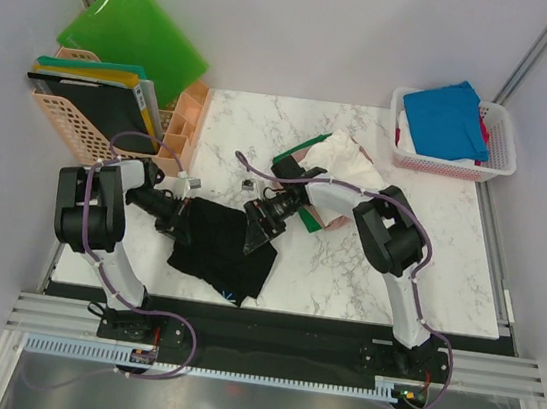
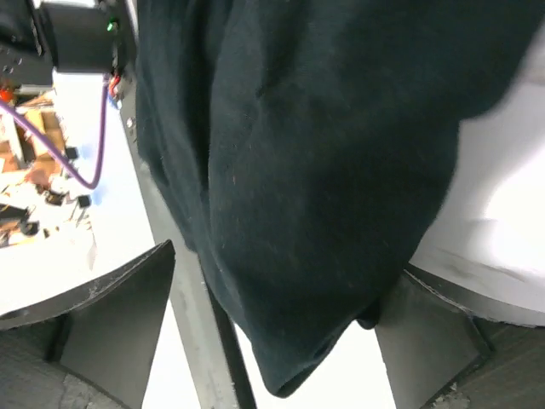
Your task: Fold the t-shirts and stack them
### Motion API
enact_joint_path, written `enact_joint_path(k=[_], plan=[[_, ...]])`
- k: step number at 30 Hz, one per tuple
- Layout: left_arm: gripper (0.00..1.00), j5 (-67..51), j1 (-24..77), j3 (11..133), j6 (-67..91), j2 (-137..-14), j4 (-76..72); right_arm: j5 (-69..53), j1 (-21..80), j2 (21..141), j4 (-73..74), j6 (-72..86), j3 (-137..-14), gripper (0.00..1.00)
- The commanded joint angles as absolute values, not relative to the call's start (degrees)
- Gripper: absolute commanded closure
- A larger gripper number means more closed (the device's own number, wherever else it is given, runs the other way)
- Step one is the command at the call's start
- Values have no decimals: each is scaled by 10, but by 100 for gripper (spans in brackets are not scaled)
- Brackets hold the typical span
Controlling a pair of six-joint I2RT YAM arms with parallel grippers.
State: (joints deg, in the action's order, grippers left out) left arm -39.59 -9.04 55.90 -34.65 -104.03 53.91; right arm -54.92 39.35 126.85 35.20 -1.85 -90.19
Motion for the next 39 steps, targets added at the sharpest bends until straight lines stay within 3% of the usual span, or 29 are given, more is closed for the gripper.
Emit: enact_joint_path(k=[1, 4, 5, 10, 11, 13, 14, 28, 39], plan=[[98, -354, -89, 547, -377, -1048, 493, -537, 404, 1302, 395, -39, -883, 5], [98, -356, -88, 548, -377, -1051, 493, -526, 404, 1296, 406, -61, -866, 16], [98, -358, -89, 549, -377, -1053, 494, -525, 404, 1297, 410, -70, -862, 31], [98, -363, -89, 548, -375, -1058, 492, -517, 403, 1298, 420, -83, -851, 61], [98, -364, -89, 548, -374, -1057, 491, -516, 403, 1298, 423, -85, -851, 76], [98, -364, -89, 548, -374, -1053, 492, -512, 403, 1300, 427, -86, -853, 88], [98, -365, -89, 548, -375, -1052, 492, -512, 403, 1300, 428, -86, -853, 100], [98, -446, -85, 591, -387, -954, 529, -528, 403, 1282, 530, -148, -967, 100], [98, -469, -62, 671, -385, -846, 595, -540, 402, 1240, 557, -166, -979, 100]])
